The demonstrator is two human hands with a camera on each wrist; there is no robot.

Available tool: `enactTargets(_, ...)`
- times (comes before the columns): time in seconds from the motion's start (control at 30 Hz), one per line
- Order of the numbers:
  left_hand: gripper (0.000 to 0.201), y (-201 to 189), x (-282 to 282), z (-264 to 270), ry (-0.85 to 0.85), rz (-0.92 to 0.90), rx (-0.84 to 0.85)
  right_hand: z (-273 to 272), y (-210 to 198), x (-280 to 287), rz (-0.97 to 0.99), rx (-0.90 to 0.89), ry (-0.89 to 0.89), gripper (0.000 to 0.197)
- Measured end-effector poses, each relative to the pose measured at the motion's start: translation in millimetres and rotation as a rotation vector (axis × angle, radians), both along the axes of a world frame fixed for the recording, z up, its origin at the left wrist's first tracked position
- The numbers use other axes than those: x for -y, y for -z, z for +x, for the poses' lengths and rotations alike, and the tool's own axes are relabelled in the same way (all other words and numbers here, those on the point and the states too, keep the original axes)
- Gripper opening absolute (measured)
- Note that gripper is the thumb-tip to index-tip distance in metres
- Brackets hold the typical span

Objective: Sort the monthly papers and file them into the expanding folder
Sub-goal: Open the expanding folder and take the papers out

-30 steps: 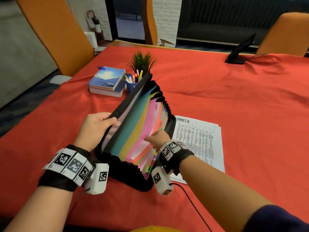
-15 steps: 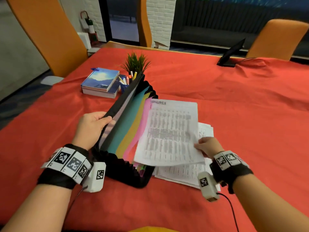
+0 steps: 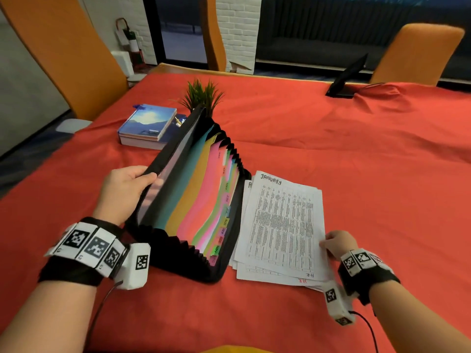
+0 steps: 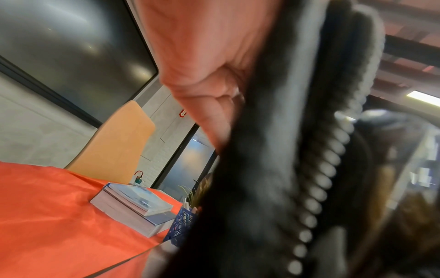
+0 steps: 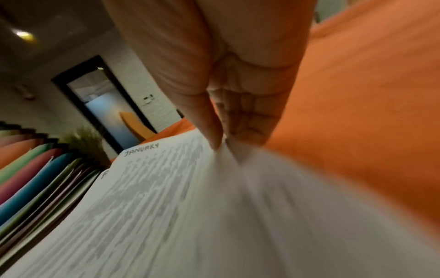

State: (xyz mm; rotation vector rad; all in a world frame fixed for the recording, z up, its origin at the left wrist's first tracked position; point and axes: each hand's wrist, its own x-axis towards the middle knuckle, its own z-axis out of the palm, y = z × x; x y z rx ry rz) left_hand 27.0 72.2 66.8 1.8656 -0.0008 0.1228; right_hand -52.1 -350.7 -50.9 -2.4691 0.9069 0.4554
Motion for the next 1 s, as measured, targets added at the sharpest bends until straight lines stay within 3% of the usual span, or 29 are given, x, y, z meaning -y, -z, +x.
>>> enactTargets(0.07,0.016,-4.3,2.0,-0.3,0.006,0.015,0.013,6.3,-14.0,-4.1,-0.093,-0.008,-0.009,0.032)
enactTargets(0.17,0.023,-7.6,-1.4,1.2,0.023,0.041,0.033,22.3,-43.1,-33.1,-0.143,0.185,-0.112,0.052)
enactTargets(0.27,0.027,-8.0,-7.2,4.6,0.024,0.073,0.034,43.2,-69.0,-88.4,0.108,0.413,-0.303,0.037)
enactTargets(0.37,0.029,-11.2,-8.3,4.4,0.014,0.082,0.041,59.6,-72.2,-148.0,0.436,0.426,-0.347,0.025)
enactTargets(0.43,0.029,-14.4,-9.3,2.7,0.012,0.076,0.033,68.8,-63.8,-178.7,0.501,0.383,-0.351,0.029)
enactTargets(0.63,0.025,-20.9,-16.1,-1.4,0.010,0.026,0.029,93.6,-41.7,-213.5,0.436,0.184,-0.290,0.041)
enactTargets(0.8,0.021,-22.9,-19.0,-3.4,-0.003,-0.039,0.015,98.4,-50.9,-221.8,0.430,0.404,-0.234,0.040)
enactTargets(0.9,0.020,-23.0,-19.1,-3.0,0.003,-0.033,0.004,101.0,-50.3,-230.2,0.359,0.444,-0.283,0.034)
enactTargets(1.0,0.021,-25.1,-18.6,-4.4,0.008,-0.022,0.008,101.3,-49.0,-231.8,0.328,0.490,-0.270,0.046)
